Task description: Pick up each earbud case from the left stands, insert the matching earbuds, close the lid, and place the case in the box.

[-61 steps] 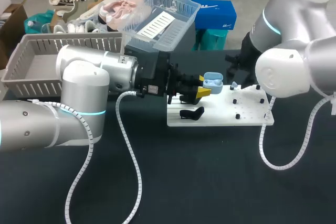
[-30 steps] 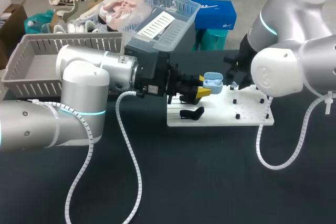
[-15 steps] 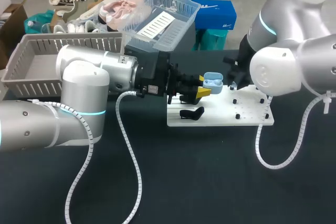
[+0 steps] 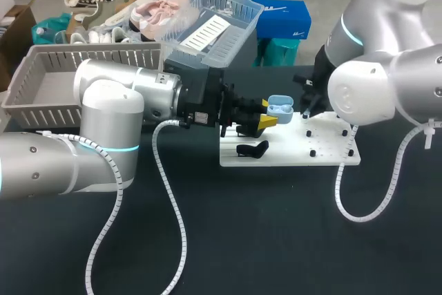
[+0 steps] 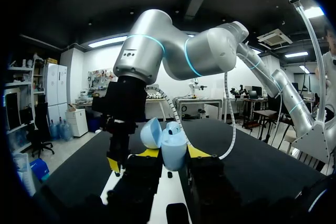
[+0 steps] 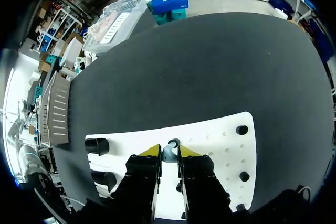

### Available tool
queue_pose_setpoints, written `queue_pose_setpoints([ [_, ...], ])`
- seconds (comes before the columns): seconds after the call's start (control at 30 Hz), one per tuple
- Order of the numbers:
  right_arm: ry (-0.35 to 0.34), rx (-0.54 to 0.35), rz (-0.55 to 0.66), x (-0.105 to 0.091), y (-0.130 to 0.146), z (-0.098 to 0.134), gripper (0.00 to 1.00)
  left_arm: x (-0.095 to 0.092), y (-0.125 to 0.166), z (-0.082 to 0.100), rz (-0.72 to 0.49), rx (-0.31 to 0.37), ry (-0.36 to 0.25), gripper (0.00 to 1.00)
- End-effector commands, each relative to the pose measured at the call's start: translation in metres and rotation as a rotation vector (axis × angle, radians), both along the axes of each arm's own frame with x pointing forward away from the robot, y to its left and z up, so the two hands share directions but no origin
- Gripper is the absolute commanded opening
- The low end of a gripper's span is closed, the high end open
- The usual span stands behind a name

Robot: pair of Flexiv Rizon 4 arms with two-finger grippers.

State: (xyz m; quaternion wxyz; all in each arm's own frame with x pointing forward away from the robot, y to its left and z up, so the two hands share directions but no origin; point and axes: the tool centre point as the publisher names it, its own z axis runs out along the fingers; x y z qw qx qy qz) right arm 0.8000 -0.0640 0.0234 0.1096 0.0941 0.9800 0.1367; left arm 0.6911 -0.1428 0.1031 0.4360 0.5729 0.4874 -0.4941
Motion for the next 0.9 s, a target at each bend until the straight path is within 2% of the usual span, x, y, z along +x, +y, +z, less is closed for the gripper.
queue_pose_setpoints([
  [0.03, 0.002, 0.002, -0.002, 0.002, 0.000, 0.001, 0.00, 0.000, 0.000, 0.000, 0.002, 0.001, -0.001, 0.00],
  [0.5, -0.037, 0.021, -0.016, -0.005, -0.004, 0.021, 0.00, 0.000, 0.000, 0.000, 0.002, 0.001, -0.001, 0.00],
  [0.9, -0.171, 0.048, -0.065, -0.030, -0.019, 0.078, 0.00, 0.000, 0.000, 0.000, 0.002, 0.001, -0.001, 0.00],
])
